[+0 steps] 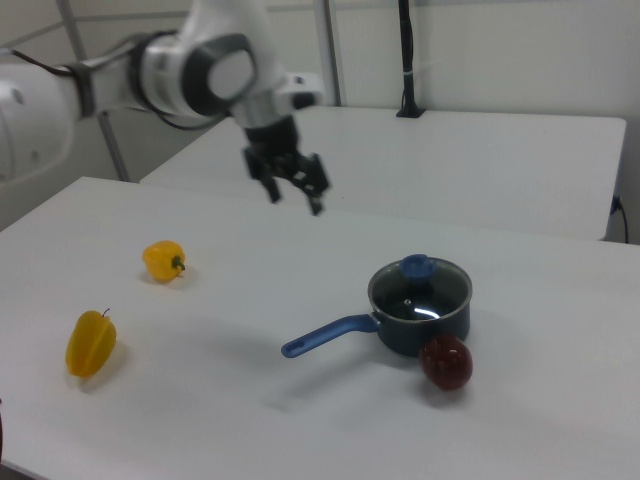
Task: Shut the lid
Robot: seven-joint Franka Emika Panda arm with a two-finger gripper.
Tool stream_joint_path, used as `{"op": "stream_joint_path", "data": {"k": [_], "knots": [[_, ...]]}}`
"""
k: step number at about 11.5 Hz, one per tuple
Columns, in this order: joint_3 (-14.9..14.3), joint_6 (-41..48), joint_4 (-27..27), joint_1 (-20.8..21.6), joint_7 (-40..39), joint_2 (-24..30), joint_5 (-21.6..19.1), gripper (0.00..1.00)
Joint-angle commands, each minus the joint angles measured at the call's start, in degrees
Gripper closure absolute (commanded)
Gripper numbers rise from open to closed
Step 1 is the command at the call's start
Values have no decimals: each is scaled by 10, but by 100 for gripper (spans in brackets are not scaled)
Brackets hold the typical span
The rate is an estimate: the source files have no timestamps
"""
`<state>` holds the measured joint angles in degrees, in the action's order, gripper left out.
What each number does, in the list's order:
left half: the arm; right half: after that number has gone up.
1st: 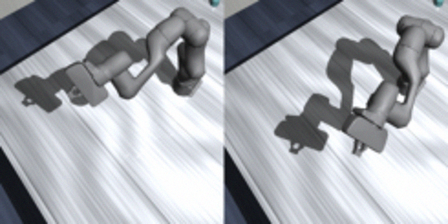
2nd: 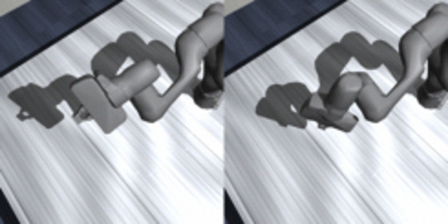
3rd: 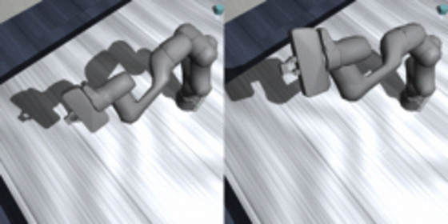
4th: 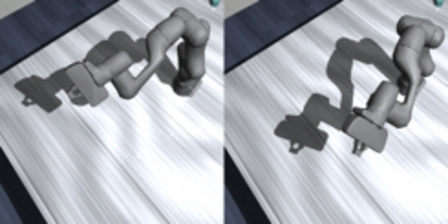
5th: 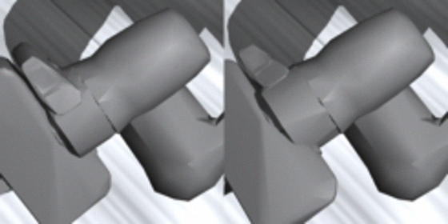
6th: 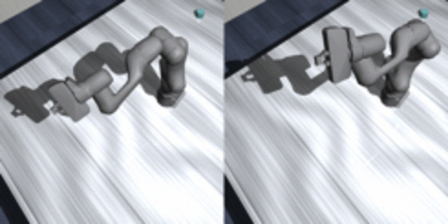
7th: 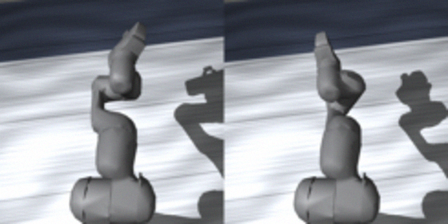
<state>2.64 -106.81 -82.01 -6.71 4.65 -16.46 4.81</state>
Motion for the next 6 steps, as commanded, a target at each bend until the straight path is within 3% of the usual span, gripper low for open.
{"op": "stream_joint_path", "data": {"k": [1,4,6], "knots": [[-5,111,-38,78,49,82,9,0],[-5,144,-92,106,48,143,7,0],[-5,153,-99,105,48,150,5,0]]}}
